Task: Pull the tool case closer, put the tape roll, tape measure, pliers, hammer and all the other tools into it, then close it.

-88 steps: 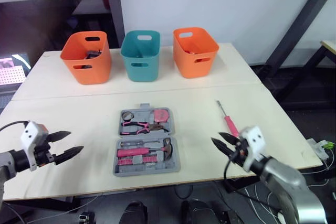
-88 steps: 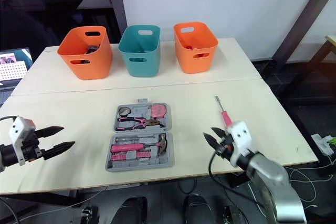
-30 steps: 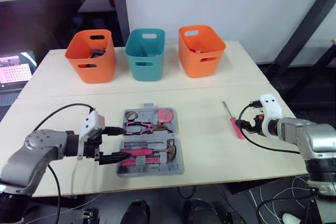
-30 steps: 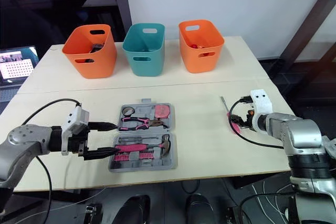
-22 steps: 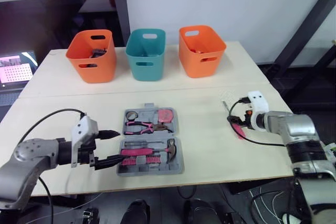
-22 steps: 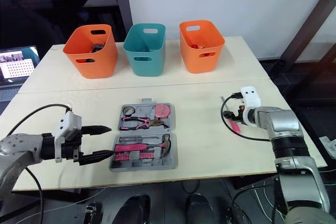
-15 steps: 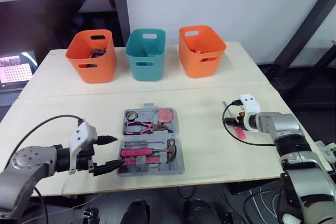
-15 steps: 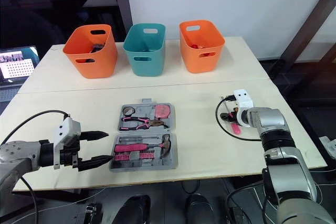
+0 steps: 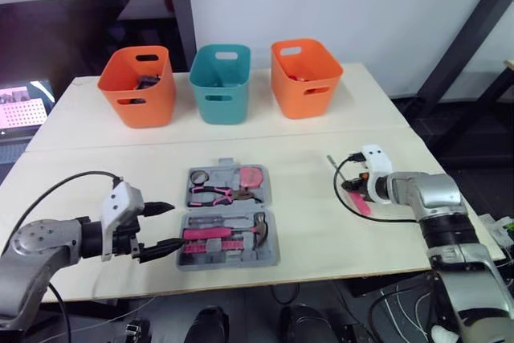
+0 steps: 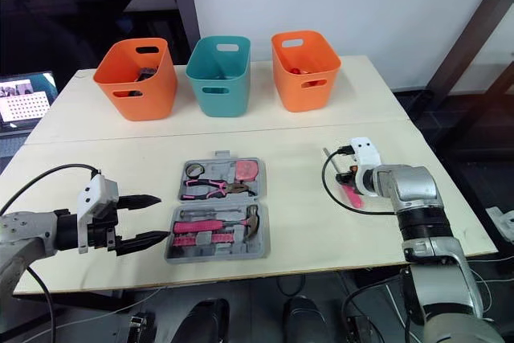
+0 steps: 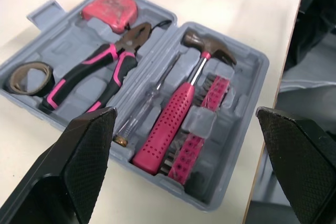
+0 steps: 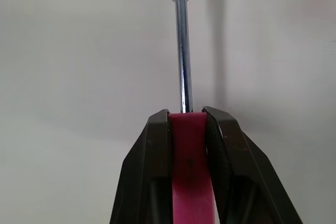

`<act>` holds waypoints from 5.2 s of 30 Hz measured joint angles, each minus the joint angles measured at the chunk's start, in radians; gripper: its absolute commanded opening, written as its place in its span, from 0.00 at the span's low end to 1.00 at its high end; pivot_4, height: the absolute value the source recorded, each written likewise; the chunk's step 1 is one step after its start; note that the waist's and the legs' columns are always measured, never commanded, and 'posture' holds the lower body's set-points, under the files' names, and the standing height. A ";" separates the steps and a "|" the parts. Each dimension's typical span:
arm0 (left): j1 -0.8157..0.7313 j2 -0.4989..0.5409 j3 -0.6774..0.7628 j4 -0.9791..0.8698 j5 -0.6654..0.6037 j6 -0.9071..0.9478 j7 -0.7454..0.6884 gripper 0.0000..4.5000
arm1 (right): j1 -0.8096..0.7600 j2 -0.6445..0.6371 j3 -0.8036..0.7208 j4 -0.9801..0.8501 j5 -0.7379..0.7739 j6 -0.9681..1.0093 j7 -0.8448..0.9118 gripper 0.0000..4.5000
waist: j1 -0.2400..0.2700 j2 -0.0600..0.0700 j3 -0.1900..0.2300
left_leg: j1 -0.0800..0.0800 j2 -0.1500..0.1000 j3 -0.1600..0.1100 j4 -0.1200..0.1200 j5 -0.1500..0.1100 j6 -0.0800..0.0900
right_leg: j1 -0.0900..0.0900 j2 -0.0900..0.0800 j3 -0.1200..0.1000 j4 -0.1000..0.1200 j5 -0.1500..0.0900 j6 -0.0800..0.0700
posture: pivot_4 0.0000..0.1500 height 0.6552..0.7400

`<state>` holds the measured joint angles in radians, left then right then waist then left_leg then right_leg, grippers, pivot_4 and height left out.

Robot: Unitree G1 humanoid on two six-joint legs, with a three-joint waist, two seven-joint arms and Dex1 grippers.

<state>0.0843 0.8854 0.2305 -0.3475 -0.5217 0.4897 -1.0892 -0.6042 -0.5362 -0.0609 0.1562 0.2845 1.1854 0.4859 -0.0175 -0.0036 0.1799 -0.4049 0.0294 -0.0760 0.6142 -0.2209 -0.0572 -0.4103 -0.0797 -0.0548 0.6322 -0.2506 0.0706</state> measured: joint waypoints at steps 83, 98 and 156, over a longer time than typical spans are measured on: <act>0.007 -0.024 -0.061 0.068 0.075 -0.105 0.008 1.00 | -0.543 0.164 0.858 0.910 -0.827 -1.730 0.792 0.08 | -0.025 -0.002 0.000 | 0.016 0.002 0.004 -0.002 0.001 -0.002 | 0.009 0.002 0.004 0.004 0.001 -0.007 | 1.00 1.00; -0.049 -0.039 -0.109 0.112 0.076 -0.137 -0.056 1.00 | -0.041 -0.277 0.541 -0.020 -0.671 -0.913 1.105 0.08 | 0.007 -0.001 0.001 | 0.011 0.002 0.010 -0.002 0.001 -0.002 | 0.004 0.000 0.007 0.001 -0.001 -0.004 | 1.00 1.00; -0.174 -0.059 -0.068 0.219 0.012 -0.144 -0.121 1.00 | 0.129 -0.022 0.209 0.033 -0.241 -0.571 0.327 0.99 | 0.001 -0.007 0.003 | 0.010 0.002 0.016 -0.001 0.000 0.000 | 0.001 0.001 0.013 -0.001 0.002 -0.002 | 1.00 1.00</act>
<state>-0.0900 0.8261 0.1624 -0.1287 -0.5095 0.3458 -1.2102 -0.4752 -0.5580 0.1482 0.1887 0.0431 0.6143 0.8126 -0.0161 -0.0106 0.1826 -0.3952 0.0319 -0.0604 0.6134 -0.2214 -0.0576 -0.4094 -0.0792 -0.0418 0.6313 -0.2483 0.0684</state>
